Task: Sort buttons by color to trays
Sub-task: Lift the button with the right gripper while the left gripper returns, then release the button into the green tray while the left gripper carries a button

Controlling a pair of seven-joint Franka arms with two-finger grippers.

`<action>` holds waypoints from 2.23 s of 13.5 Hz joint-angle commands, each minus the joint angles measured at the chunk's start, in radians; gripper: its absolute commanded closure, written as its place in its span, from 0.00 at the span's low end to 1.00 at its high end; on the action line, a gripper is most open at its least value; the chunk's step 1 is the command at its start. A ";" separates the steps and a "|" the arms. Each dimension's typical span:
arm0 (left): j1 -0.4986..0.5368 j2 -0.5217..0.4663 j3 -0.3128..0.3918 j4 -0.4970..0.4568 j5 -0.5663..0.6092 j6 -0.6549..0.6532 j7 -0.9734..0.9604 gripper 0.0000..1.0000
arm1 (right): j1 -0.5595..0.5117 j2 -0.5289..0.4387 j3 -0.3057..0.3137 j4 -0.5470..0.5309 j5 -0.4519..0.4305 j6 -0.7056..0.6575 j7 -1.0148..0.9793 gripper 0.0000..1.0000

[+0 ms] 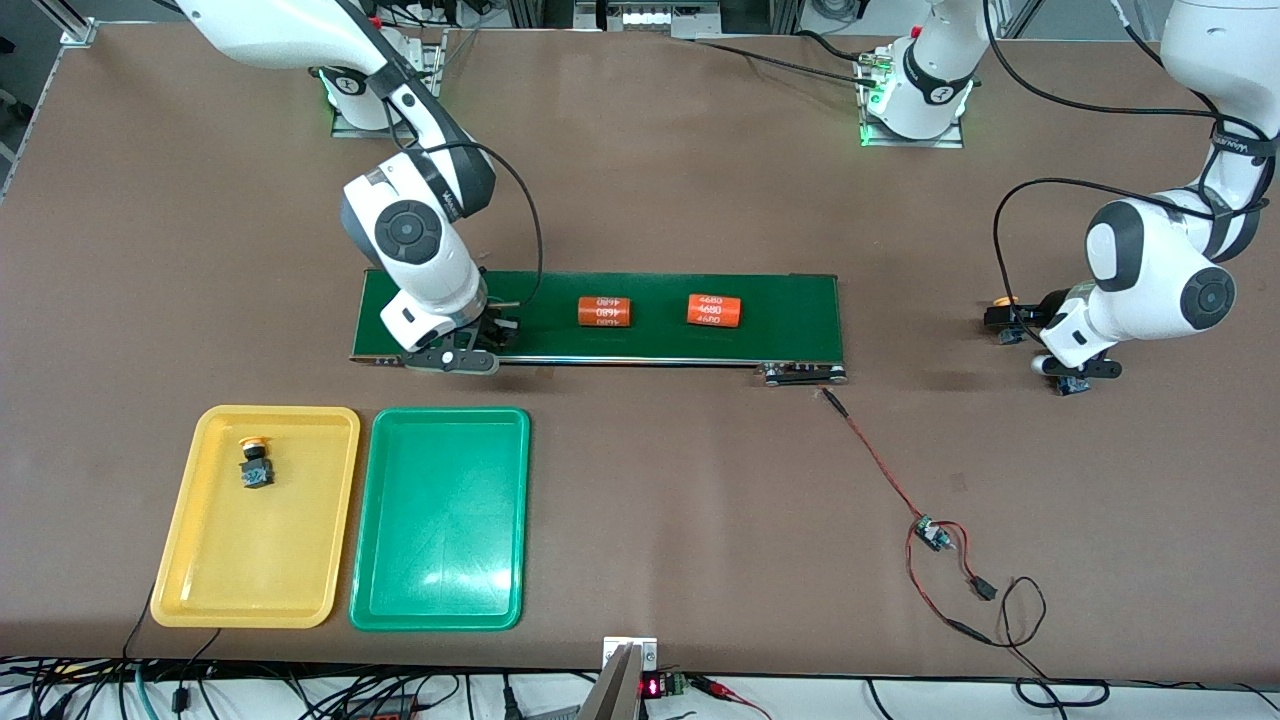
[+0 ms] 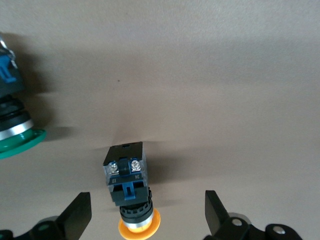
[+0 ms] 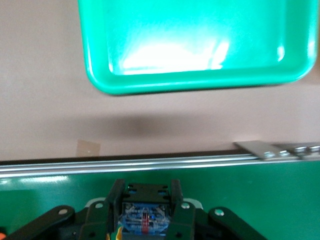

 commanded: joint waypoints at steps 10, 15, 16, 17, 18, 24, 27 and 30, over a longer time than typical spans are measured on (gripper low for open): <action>0.024 0.008 -0.003 0.006 0.011 -0.010 0.011 1.00 | -0.058 0.199 -0.082 0.548 0.013 -0.131 -0.501 0.82; -0.002 -0.101 -0.072 0.025 0.009 -0.073 0.023 1.00 | -0.071 0.323 -0.081 0.570 0.015 0.093 -0.615 0.82; -0.005 -0.115 -0.089 0.032 0.011 -0.078 0.041 1.00 | -0.070 0.346 -0.078 0.567 0.015 0.157 -0.625 0.82; -0.037 -0.126 -0.118 0.042 0.009 -0.092 0.069 1.00 | -0.067 0.363 -0.077 0.560 0.012 0.229 -0.631 0.81; -0.066 -0.129 -0.145 0.057 0.009 -0.099 0.068 1.00 | -0.067 0.384 -0.079 0.556 0.012 0.292 -0.646 0.81; -0.219 -0.133 -0.241 0.101 -0.009 -0.101 -0.147 1.00 | -0.068 0.484 -0.082 0.551 0.001 0.438 -0.686 0.78; -0.290 -0.117 -0.242 0.125 -0.010 -0.101 -0.239 1.00 | -0.067 0.504 -0.082 0.551 0.000 0.475 -0.686 0.41; -0.357 -0.098 -0.242 0.125 -0.024 -0.099 -0.374 1.00 | -0.070 0.512 -0.084 0.550 0.001 0.489 -0.683 0.00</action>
